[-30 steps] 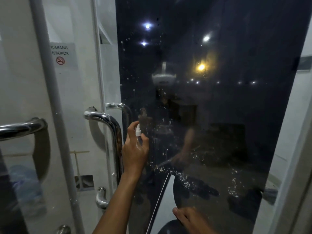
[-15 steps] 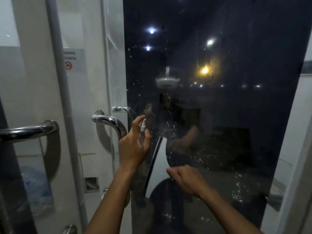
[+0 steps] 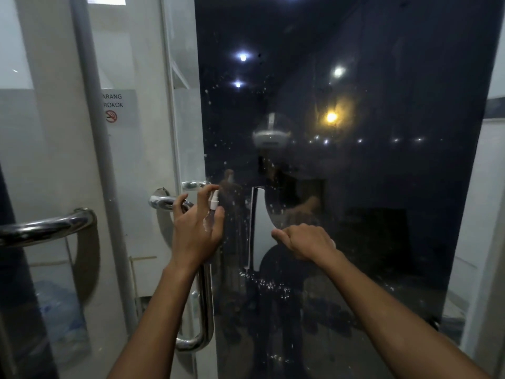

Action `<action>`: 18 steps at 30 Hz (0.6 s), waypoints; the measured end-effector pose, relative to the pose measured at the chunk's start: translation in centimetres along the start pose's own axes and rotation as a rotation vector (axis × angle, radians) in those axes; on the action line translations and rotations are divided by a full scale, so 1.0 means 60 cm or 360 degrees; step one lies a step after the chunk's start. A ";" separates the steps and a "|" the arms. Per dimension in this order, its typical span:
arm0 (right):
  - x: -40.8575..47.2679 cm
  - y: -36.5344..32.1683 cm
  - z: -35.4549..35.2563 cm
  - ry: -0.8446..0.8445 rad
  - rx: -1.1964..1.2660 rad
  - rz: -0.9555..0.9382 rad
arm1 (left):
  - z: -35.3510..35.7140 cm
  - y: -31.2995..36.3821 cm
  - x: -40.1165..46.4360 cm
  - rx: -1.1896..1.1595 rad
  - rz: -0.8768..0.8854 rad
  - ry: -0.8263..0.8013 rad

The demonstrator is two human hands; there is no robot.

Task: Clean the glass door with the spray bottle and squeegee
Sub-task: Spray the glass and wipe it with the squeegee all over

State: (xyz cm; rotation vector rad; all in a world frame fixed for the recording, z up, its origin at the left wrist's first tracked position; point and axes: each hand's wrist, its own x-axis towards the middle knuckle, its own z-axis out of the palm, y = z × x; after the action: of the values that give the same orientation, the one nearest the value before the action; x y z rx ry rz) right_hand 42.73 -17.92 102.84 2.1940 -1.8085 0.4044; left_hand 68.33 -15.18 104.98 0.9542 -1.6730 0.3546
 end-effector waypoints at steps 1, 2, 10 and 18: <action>-0.004 0.013 0.001 -0.0005 -0.0016 0.0039 | -0.002 -0.001 -0.002 0.0009 0.0032 -0.0023; -0.010 0.025 0.004 -0.0009 -0.0020 0.0073 | -0.003 -0.002 -0.005 0.0009 0.0058 -0.0044; -0.051 0.091 0.031 0.0089 -0.0033 0.0157 | -0.037 -0.023 0.036 -0.0006 -0.0038 -0.0099; -0.052 0.067 0.035 0.0224 0.0218 0.0117 | -0.039 -0.033 0.051 -0.0091 -0.0086 -0.0199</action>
State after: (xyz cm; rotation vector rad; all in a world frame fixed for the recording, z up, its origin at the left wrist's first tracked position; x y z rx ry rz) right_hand 38.32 -16.63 99.85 2.1307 -1.8383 0.6996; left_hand 71.18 -16.11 108.11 0.9939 -1.7575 0.2133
